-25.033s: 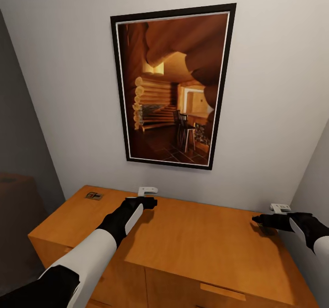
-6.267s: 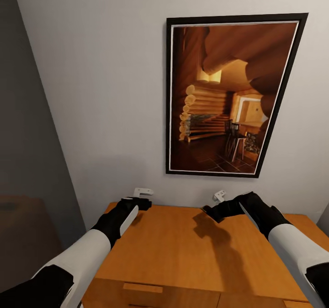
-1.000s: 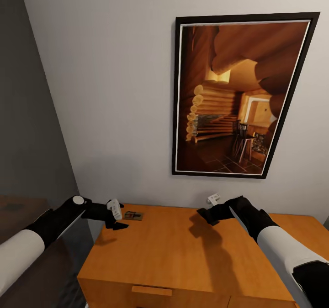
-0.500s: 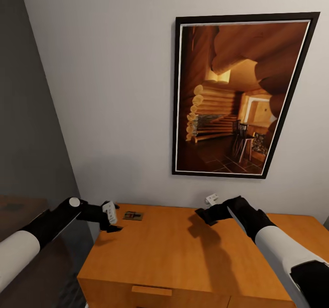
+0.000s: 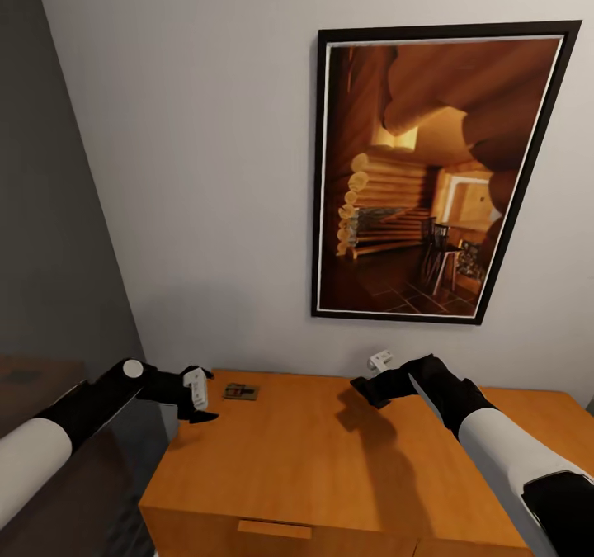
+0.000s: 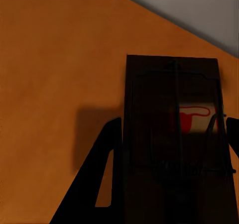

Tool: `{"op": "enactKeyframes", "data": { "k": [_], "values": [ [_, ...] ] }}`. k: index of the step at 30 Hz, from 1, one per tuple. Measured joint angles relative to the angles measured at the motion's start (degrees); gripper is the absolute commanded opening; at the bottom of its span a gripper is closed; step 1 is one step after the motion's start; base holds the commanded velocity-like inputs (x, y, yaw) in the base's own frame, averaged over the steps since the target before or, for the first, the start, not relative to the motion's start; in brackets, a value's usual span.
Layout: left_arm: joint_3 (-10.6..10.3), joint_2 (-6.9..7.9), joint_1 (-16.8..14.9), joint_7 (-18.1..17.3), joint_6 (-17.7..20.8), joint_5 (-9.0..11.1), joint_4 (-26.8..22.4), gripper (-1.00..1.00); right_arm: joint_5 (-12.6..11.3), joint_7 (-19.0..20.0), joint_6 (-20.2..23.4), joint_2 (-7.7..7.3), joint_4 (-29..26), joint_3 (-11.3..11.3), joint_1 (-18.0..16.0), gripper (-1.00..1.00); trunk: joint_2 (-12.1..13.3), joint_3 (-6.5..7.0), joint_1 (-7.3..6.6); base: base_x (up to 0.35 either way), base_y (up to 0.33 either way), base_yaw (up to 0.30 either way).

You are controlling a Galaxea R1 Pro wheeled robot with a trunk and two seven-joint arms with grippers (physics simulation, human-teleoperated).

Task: Take the four mousetraps from the cabinet in the bathroom and place them on the bathroom floor. Make sure all four end up on the same floor surface, and ensure that at least two of them are either under or directly next to the same bathroom sink.

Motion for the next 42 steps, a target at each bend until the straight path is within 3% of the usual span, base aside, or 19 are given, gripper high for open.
{"op": "enactKeyframes", "data": {
  "k": [5, 9, 18, 37, 42],
  "values": [
    [6.1, 0.09, 0.0, -0.3, 0.1, 0.0, -0.1, 1.0, -0.1, 0.0, -0.1, 0.0, 0.0, 0.0, 0.0, -1.0, 0.0, 0.0, -0.01, 0.206, 0.166, 0.0],
    [8.0, -0.06, 0.0, -0.4, 0.3, -0.1, -0.1, 1.0, -0.1, -0.1, -0.1, -0.01, 0.0, 0.0, 0.0, -1.0, 0.0, 0.0, 0.01, 0.106, 0.096, 0.0],
    [7.7, -1.57, 0.0, 0.0, 4.1, -0.2, -0.1, 1.0, -0.1, -0.1, -0.1, 0.0, 0.0, 0.0, 0.0, -1.0, 0.0, 0.0, 0.01, 0.009, 0.008, 0.0],
    [7.5, -2.35, 0.0, 0.1, 5.1, -0.3, -0.1, 1.0, 0.0, -0.2, -0.1, 0.45, 0.1, 0.0, 0.0, -1.0, 0.0, 0.0, 0.01, 0.0, 0.0, 0.0],
    [7.6, -3.83, 0.0, 0.3, 5.6, -1.2, -0.1, 1.0, 0.0, -0.4, -0.1, 0.68, 0.1, 0.0, 0.0, -1.0, 0.0, 0.0, 0.01, 0.0, 0.0, 0.0]
  ]
}}
